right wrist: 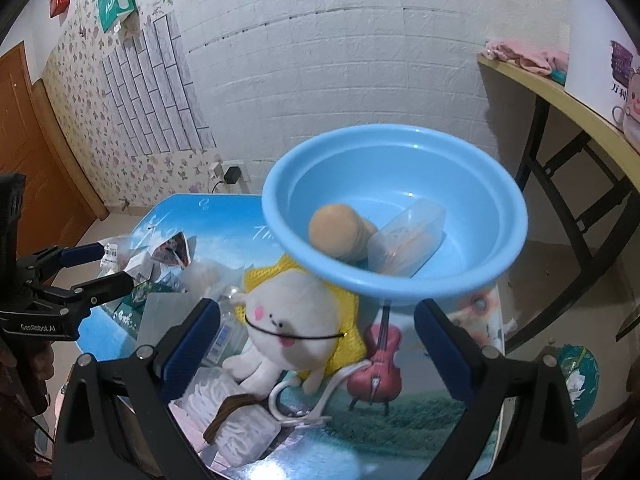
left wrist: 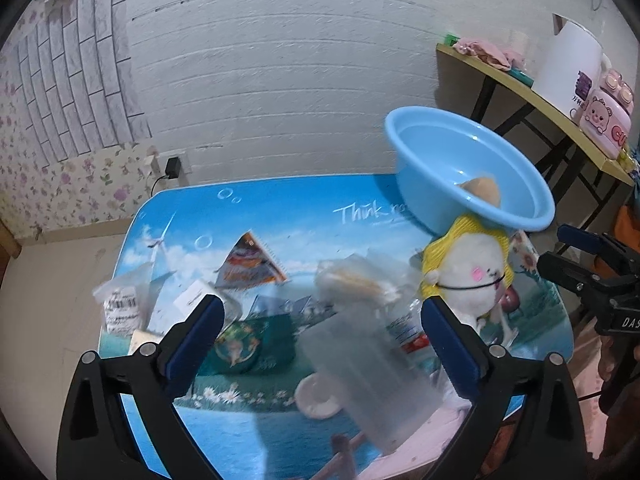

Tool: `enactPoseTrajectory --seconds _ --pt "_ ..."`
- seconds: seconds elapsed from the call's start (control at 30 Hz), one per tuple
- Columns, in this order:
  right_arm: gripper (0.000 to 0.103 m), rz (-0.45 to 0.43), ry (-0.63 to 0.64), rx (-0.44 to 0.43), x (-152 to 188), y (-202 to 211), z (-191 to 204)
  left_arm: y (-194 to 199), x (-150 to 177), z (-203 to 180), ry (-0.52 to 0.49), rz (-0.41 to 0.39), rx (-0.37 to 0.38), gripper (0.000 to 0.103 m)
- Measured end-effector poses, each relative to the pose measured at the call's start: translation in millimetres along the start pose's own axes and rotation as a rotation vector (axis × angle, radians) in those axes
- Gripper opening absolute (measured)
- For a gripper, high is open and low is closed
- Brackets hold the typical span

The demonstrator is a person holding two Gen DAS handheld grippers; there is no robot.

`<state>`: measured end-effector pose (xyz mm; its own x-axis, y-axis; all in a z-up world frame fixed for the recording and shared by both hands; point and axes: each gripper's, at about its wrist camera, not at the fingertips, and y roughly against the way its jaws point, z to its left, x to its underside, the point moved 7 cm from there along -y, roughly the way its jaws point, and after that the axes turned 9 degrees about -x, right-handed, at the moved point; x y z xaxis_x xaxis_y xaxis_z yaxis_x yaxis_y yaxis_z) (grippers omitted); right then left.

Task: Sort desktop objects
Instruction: 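Withdraw both grippers from the basin back over the table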

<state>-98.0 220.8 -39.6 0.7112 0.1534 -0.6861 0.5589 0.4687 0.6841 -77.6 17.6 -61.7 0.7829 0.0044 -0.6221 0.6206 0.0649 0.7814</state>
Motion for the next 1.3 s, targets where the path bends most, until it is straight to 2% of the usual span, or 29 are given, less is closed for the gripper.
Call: enactPoseTrajectory --seconds 0.3,0.6,1.3 --pt "0.1 0.034 -0.027 0.004 19 -5 4 -1 22 30 0.034 0.014 -0.019 0.099" --pt "0.1 0.04 -0.036 -0.008 32 -7 11 -7 46 43 0.058 0.046 -0.009 0.099" --pt "0.1 0.094 -0.038 -0.002 57 -13 14 -14 64 63 0.089 0.066 -0.011 0.099"
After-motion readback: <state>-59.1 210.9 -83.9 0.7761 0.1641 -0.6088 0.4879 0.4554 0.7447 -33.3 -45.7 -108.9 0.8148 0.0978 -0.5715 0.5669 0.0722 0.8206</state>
